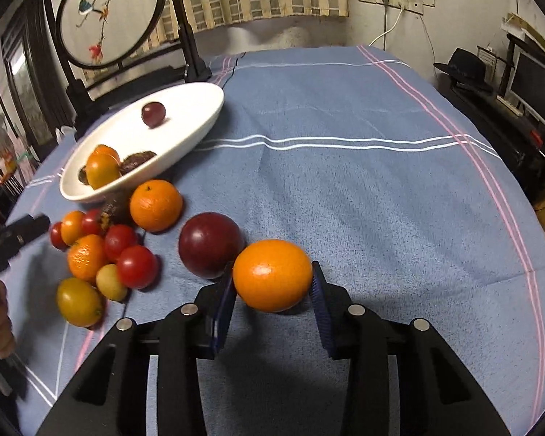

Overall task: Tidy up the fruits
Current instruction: 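Grasp the olive-green fruit with the left gripper while the right carries an orange to the plate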

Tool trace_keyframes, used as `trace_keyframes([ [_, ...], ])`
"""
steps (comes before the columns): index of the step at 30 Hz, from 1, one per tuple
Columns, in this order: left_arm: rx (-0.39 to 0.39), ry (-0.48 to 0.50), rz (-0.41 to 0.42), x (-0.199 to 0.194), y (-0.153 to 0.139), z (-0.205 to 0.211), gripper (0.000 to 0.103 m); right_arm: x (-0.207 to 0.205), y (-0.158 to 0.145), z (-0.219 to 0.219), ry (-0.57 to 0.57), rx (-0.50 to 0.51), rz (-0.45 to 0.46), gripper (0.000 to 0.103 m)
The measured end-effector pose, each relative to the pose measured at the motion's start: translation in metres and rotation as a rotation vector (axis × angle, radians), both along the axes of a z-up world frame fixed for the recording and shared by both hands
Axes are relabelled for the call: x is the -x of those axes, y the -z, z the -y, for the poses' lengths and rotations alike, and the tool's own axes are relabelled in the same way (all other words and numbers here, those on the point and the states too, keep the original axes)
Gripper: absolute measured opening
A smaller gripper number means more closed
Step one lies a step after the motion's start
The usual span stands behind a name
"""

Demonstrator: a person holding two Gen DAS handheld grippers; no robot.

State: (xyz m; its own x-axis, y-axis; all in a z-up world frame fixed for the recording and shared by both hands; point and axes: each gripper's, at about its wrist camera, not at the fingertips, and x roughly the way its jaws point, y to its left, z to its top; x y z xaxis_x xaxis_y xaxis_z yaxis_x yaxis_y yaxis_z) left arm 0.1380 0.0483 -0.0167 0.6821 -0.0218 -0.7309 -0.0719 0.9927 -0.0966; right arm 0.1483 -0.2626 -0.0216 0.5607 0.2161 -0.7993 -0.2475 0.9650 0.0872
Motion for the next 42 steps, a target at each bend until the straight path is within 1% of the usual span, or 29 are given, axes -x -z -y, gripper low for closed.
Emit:
trace_keyframes([
  [1,0.000,0.010,-0.014,0.002,0.001,0.004,0.096,0.001,0.000,0.000,-0.006,-0.006,0.002,0.040],
  [3,0.031,0.043,-0.040,0.008,0.000,0.013,0.096,0.002,0.001,-0.001,-0.018,-0.014,0.000,0.040],
  [6,0.054,0.075,-0.049,0.019,-0.003,0.027,0.096,0.005,-0.002,-0.002,-0.037,-0.025,0.013,0.040],
  [9,0.035,0.110,-0.052,0.027,-0.004,0.050,0.096,0.012,-0.007,-0.005,-0.071,-0.033,0.036,0.040],
  [12,0.022,0.123,-0.076,0.027,0.001,0.069,0.096,0.019,-0.012,-0.009,-0.105,-0.040,0.051,0.040],
  [14,-0.009,0.125,-0.094,0.024,0.006,0.080,0.095,0.023,-0.015,-0.012,-0.125,-0.049,0.062,0.040],
  [15,-0.018,0.128,-0.100,0.024,0.009,0.085,0.093,0.024,-0.017,-0.013,-0.132,-0.052,0.067,0.040],
  [16,-0.026,0.132,-0.110,0.022,0.012,0.088,0.085,0.026,-0.018,-0.013,-0.136,-0.054,0.070,0.040],
  [19,-0.019,0.153,-0.159,0.016,0.024,0.096,0.070,0.029,-0.020,-0.013,-0.144,-0.061,0.082,0.040],
  [20,-0.020,0.150,-0.181,0.013,0.029,0.097,0.068,0.029,-0.021,-0.013,-0.143,-0.060,0.082,0.040],
  [21,-0.034,0.140,-0.171,0.013,0.031,0.099,0.062,0.028,-0.020,-0.013,-0.142,-0.061,0.081,0.040],
  [22,-0.051,0.142,-0.152,0.013,0.031,0.101,0.048,0.028,-0.020,-0.012,-0.141,-0.062,0.078,0.040],
  [23,-0.060,0.148,-0.145,0.013,0.031,0.102,0.046,0.027,-0.019,-0.012,-0.140,-0.062,0.075,0.040],
  [24,-0.056,0.153,-0.145,0.013,0.031,0.103,0.041,0.027,-0.018,-0.012,-0.139,-0.060,0.072,0.040],
  [28,-0.053,0.174,-0.157,0.017,0.028,0.101,0.041,0.026,-0.016,-0.012,-0.134,-0.056,0.065,0.040],
  [30,-0.051,0.182,-0.144,0.022,0.022,0.097,0.041,0.026,-0.016,-0.012,-0.136,-0.054,0.071,0.040],
  [32,-0.037,0.184,-0.122,0.027,0.013,0.089,0.041,0.026,-0.018,-0.011,-0.134,-0.049,0.091,0.040],
  [34,-0.018,0.179,-0.095,0.032,0.000,0.079,0.040,0.029,-0.024,-0.008,-0.114,-0.052,0.138,0.040],
  [36,-0.016,0.170,-0.072,0.030,-0.011,0.070,0.040,0.031,-0.032,-0.007,-0.096,-0.059,0.183,0.040],
  [39,-0.013,0.131,-0.023,0.021,-0.033,0.050,0.040,0.030,-0.042,-0.012,-0.085,-0.083,0.184,0.040],
  [42,0.000,0.096,0.007,0.005,-0.050,0.034,0.040,0.029,-0.054,-0.033,-0.136,-0.075,0.187,0.040],
])
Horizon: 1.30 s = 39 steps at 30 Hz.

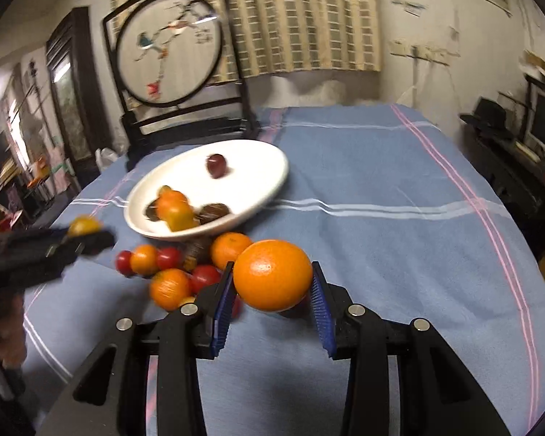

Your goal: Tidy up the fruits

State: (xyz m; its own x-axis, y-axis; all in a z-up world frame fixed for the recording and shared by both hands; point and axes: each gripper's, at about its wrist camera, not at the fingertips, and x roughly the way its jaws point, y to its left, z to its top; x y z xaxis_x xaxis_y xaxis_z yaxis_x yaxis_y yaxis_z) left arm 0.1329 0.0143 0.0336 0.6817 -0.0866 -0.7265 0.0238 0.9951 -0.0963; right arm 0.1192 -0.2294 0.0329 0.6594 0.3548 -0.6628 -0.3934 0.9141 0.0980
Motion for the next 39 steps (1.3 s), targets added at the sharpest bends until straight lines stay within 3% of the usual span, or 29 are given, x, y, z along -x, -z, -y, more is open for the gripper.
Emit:
trace_keyframes([
  [6,-0.013,-0.083,0.044,-0.048,-0.005,-0.031,0.040,-0.026,-0.020,-0.058,-0.096,0.047,0.023,0.040],
  [8,-0.010,-0.116,0.012,-0.068,0.004,-0.045,0.040,-0.041,-0.018,-0.078,-0.113,0.070,0.021,0.040],
  [12,0.043,-0.167,-0.050,-0.093,0.024,-0.064,0.040,-0.071,-0.006,-0.103,-0.092,0.079,-0.024,0.040],
  [19,0.051,-0.157,-0.053,-0.106,0.043,-0.066,0.041,-0.114,0.018,-0.113,-0.037,0.058,-0.116,0.041],
  [20,0.057,-0.156,-0.048,-0.106,0.043,-0.067,0.042,-0.119,0.020,-0.112,-0.026,0.041,-0.128,0.047],
  [22,0.072,-0.173,-0.014,-0.100,0.039,-0.069,0.080,-0.123,0.023,-0.110,-0.020,0.007,-0.151,0.066],
  [24,0.064,-0.222,0.074,-0.089,0.028,-0.072,0.091,-0.121,0.018,-0.104,-0.007,-0.020,-0.139,0.066],
  [26,0.074,-0.205,0.116,-0.082,0.020,-0.070,0.092,-0.114,0.014,-0.100,-0.012,-0.005,-0.115,0.066],
  [29,0.079,-0.193,0.118,-0.076,0.017,-0.066,0.092,-0.103,0.012,-0.092,-0.023,0.012,-0.107,0.067],
  [37,-0.022,-0.124,0.054,-0.050,0.019,-0.052,0.093,-0.062,0.002,-0.042,-0.011,0.061,-0.058,0.075],
  [39,-0.012,-0.127,0.056,-0.037,0.019,-0.053,0.093,-0.053,0.002,-0.021,0.011,0.072,-0.063,0.077],
])
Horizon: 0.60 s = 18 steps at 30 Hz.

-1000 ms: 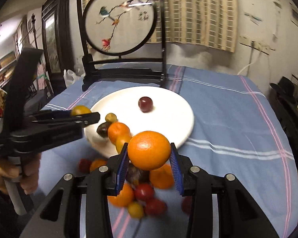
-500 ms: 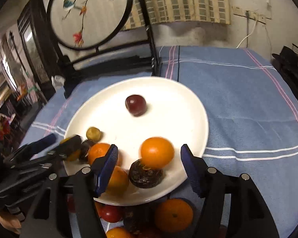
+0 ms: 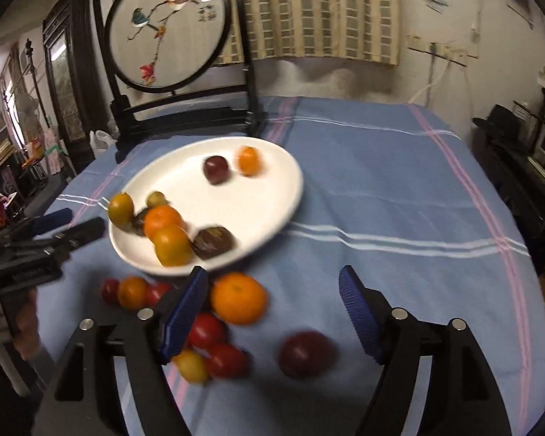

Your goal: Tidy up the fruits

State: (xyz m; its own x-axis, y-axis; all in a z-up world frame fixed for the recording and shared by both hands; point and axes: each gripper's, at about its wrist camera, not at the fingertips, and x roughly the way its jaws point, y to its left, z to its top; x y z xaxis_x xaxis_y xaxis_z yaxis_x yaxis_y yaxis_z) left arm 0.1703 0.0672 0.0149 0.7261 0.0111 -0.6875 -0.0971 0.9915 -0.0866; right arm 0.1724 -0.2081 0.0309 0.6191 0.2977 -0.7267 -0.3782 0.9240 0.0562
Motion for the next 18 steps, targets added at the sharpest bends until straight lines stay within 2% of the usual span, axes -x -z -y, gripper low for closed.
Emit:
trace_keyframes([
  [4,0.056,0.007,-0.029,0.022,0.010,0.002,0.093,0.017,0.013,0.027,0.055,0.061,-0.036,0.077],
  [8,0.062,0.014,-0.055,0.034,0.026,0.006,0.093,0.030,0.035,0.037,0.071,0.141,-0.080,0.077],
  [12,0.085,0.042,-0.046,0.041,0.035,0.007,0.093,0.035,0.050,0.037,0.058,0.137,-0.133,0.076],
  [15,0.058,0.063,-0.047,0.040,0.037,0.009,0.093,0.039,0.059,0.031,0.036,0.178,-0.139,0.076],
  [18,0.079,0.074,-0.043,0.040,0.037,0.009,0.093,0.037,0.062,0.026,0.040,0.187,-0.132,0.076],
])
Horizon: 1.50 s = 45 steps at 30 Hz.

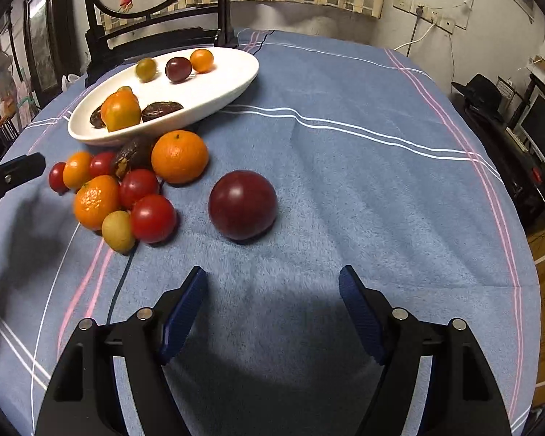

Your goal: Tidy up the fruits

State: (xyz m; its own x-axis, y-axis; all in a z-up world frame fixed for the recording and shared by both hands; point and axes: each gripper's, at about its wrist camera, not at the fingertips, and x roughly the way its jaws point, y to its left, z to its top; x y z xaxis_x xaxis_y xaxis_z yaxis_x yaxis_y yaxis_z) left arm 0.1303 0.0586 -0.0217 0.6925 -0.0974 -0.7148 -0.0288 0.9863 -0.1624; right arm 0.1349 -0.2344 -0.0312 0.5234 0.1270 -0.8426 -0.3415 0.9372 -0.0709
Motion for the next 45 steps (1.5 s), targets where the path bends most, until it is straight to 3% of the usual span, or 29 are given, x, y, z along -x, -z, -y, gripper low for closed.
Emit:
trace_keyframes([
  [4,-0.031,0.021,-0.013,-0.001,0.002,0.008,0.093,-0.011,-0.001,-0.009,0.005,0.029,0.019,0.076],
  [7,-0.058,0.027,-0.023,-0.002,0.004,0.013,0.093,-0.019,-0.001,-0.016,-0.005,0.036,0.018,0.063],
  [12,-0.086,0.036,-0.059,-0.004,0.011,0.017,0.093,-0.034,-0.001,-0.028,-0.009,0.022,0.011,0.062],
  [15,-0.092,0.037,-0.076,-0.006,0.014,0.018,0.093,-0.040,-0.001,-0.034,-0.018,-0.016,-0.008,0.042],
  [18,-0.086,0.038,-0.085,-0.007,0.017,0.016,0.093,-0.043,-0.003,-0.035,0.030,-0.031,-0.027,0.041],
  [22,-0.080,0.025,-0.075,-0.007,0.020,0.012,0.093,-0.037,-0.010,-0.028,0.064,-0.130,0.001,0.041],
  [30,-0.191,0.022,-0.144,-0.014,0.033,0.019,0.093,-0.033,-0.012,-0.020,0.016,-0.192,-0.002,0.041],
  [35,-0.217,0.005,-0.144,-0.016,0.033,0.017,0.083,-0.026,-0.020,-0.028,-0.038,-0.199,0.018,0.041],
  [40,-0.254,0.007,-0.132,-0.017,0.030,0.009,0.059,-0.021,-0.025,-0.028,-0.047,-0.213,0.030,0.041],
  [42,-0.215,-0.019,-0.126,-0.018,0.028,-0.002,0.059,-0.020,-0.027,-0.028,-0.047,-0.220,0.031,0.041],
  [45,-0.224,-0.021,-0.116,-0.022,0.031,-0.002,0.060,-0.020,-0.027,-0.029,-0.053,-0.221,0.030,0.041],
])
